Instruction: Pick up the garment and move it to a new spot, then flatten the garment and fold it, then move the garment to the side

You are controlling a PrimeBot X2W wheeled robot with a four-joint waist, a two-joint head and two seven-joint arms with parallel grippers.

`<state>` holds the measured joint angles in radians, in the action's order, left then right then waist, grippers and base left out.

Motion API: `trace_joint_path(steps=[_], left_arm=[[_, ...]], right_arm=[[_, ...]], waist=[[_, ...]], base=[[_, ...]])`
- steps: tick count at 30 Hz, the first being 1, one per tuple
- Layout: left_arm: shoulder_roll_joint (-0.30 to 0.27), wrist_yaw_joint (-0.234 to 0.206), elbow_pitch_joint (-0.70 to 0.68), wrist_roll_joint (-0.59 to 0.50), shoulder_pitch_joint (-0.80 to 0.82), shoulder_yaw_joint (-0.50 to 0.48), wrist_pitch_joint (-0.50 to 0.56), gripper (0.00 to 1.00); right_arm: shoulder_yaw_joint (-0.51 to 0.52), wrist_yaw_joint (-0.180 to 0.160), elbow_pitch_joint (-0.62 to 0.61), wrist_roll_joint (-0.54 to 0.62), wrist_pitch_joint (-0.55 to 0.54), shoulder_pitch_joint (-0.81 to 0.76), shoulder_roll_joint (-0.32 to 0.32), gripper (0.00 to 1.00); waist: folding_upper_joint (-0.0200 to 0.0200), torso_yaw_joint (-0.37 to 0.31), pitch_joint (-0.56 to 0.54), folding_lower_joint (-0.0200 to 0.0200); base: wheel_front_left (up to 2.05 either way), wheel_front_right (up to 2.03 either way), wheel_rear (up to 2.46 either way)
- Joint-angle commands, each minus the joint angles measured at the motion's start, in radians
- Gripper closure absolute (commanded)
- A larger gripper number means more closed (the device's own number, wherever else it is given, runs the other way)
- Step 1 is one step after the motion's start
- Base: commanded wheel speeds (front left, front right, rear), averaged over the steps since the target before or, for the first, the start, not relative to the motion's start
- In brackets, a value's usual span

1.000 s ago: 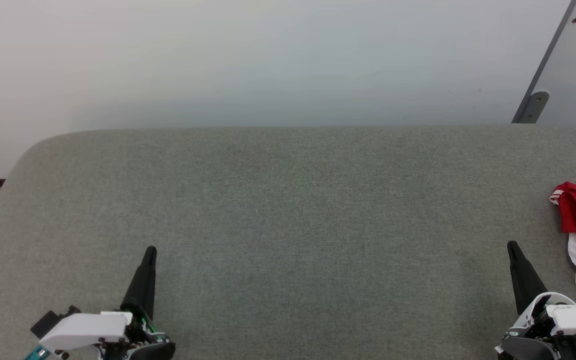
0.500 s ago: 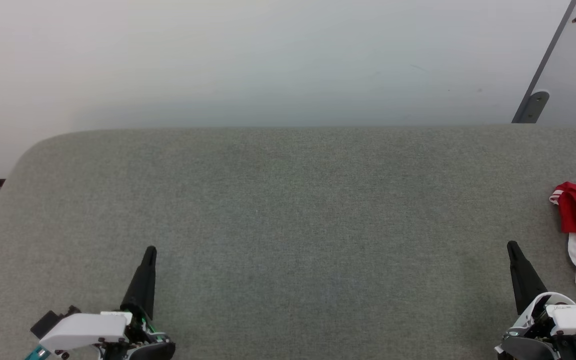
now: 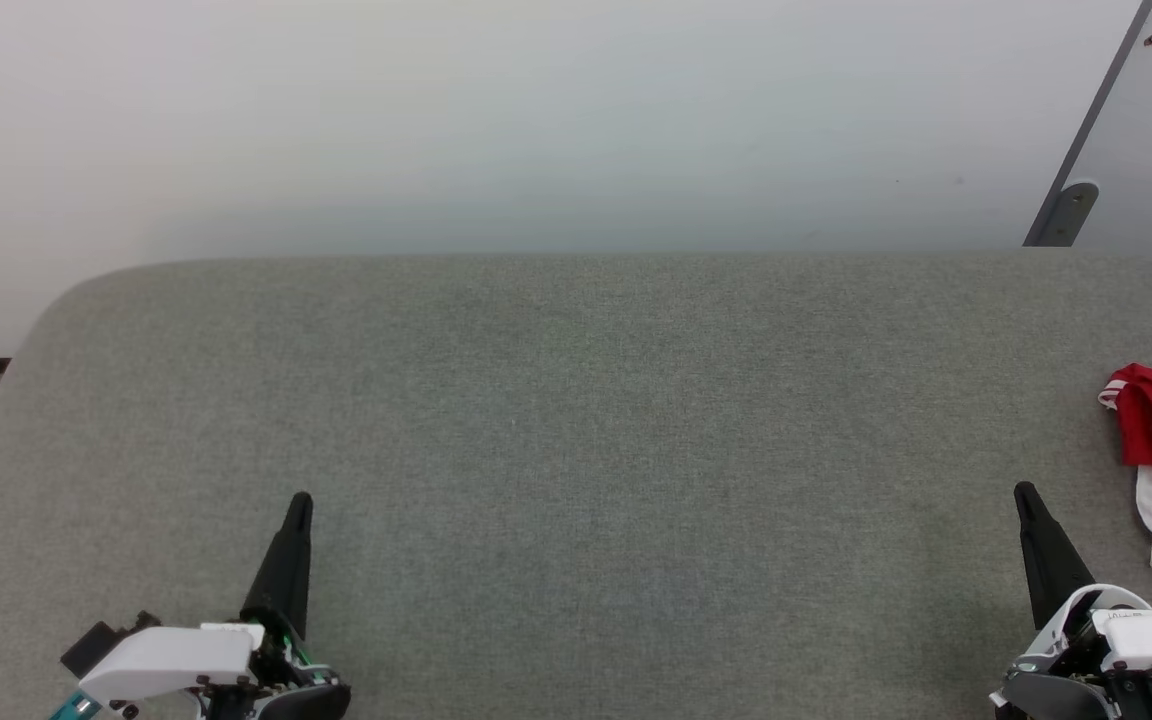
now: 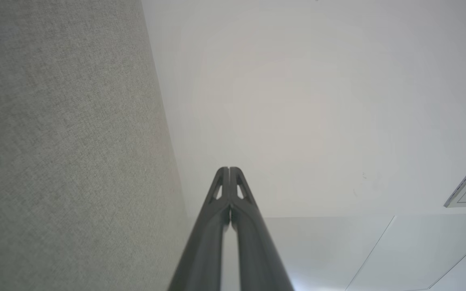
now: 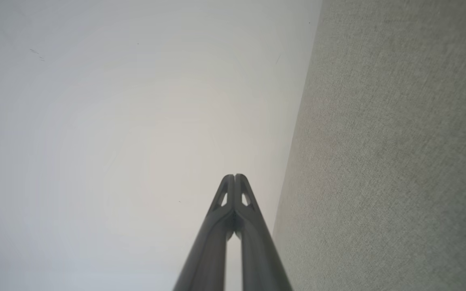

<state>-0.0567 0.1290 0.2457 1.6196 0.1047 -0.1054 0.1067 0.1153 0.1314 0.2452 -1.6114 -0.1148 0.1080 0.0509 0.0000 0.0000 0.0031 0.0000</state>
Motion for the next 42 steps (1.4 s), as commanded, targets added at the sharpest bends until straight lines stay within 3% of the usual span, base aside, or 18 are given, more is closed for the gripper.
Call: trace_joint_path(steps=[1,42], left_arm=[[0.002,0.003,0.001,-0.001,0.010,-0.003,0.006,1.00],[0.005,0.003,0.001,-0.006,0.010,-0.007,0.008,1.00]], right_arm=[[-0.001,-0.001,0.000,-0.003,-0.002,0.003,-0.003,1.00],[-0.001,-0.001,0.000,-0.003,-0.002,0.003,-0.003,1.00]], waist=[[0.0000,0.000,0.000,0.0000],[0.0000,0.000,0.000,0.0000]], base=[[0.00,0.00,0.00],[0.00,0.00,0.00]])
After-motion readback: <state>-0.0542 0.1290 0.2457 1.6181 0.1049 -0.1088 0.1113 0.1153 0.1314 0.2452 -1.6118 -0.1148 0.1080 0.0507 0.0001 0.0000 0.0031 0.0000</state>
